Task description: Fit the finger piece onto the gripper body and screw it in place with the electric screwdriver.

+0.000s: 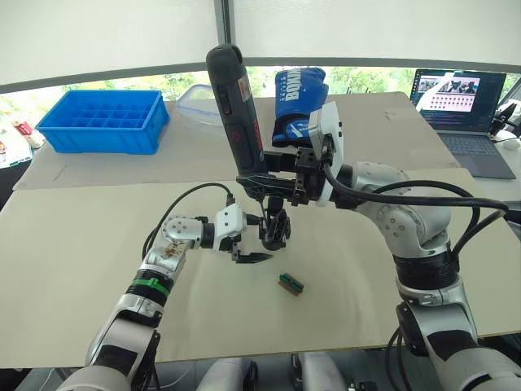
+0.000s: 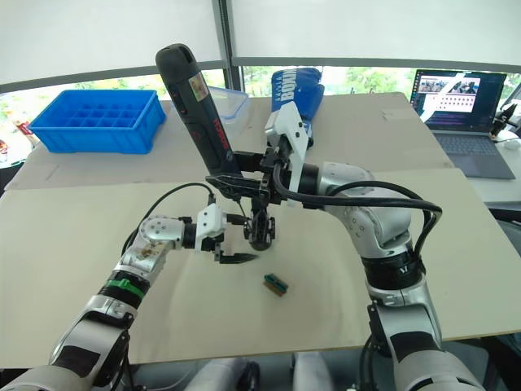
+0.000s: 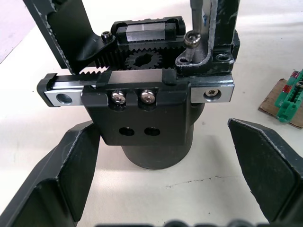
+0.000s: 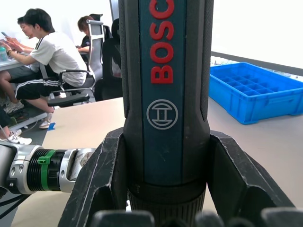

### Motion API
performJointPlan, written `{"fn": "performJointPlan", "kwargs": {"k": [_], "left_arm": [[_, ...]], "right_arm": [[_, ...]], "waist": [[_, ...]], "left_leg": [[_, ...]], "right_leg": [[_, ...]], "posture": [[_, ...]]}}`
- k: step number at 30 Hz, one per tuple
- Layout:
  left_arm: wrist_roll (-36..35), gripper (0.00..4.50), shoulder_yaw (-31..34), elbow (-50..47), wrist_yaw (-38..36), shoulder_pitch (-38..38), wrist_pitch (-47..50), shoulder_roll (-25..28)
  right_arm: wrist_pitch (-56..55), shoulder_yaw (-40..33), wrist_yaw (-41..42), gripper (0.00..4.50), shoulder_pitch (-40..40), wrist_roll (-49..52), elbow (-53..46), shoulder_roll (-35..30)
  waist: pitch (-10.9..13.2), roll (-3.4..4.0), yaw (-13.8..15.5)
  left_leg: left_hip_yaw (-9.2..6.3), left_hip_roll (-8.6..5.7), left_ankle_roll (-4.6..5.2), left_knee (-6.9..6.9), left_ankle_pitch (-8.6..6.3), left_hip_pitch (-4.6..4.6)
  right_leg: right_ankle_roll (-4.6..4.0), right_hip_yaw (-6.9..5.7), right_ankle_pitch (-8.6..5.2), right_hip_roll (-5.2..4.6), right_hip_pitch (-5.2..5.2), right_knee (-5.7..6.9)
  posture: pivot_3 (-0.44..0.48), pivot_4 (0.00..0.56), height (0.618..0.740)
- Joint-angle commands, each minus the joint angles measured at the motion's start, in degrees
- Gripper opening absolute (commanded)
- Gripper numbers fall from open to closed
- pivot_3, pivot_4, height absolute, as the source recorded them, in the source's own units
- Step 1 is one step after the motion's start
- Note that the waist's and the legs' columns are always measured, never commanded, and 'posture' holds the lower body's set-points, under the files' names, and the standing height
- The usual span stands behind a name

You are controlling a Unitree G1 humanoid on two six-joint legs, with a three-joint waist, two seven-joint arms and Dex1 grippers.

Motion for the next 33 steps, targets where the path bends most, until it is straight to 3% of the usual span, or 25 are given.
{"fn": "performJointPlan", "kwargs": {"k": [1,33], "left_arm": [[-0.1,4.50,0.3,-1.2,0.2,-1.0,-1.1,-0.2],[0.0,4.50,0.4,-0.5,0.4,-1.5,-1.4,-0.2]], "right_arm": [[-3.4,-2.1,0.7,1.91,-1.1,0.1,-2.2,0.1],[-2.6,-1.8,0.8,1.91,-0.3,0.2,-2.5,0.0]], "waist": [[0.0,0.00,0.0],[0.0,0.00,0.0]], "left_leg": [[0.00,0.00,0.00,0.00,0.00,0.00],[0.00,0.00,0.00,0.00,0.00,0.00]], "right_leg": [[0.00,0.00,0.00,0.00,0.00,0.00],[0.00,0.00,0.00,0.01,0.00,0.00]], "posture": [[0.000,0.150,0.740],[0.000,0.150,0.740]]}}
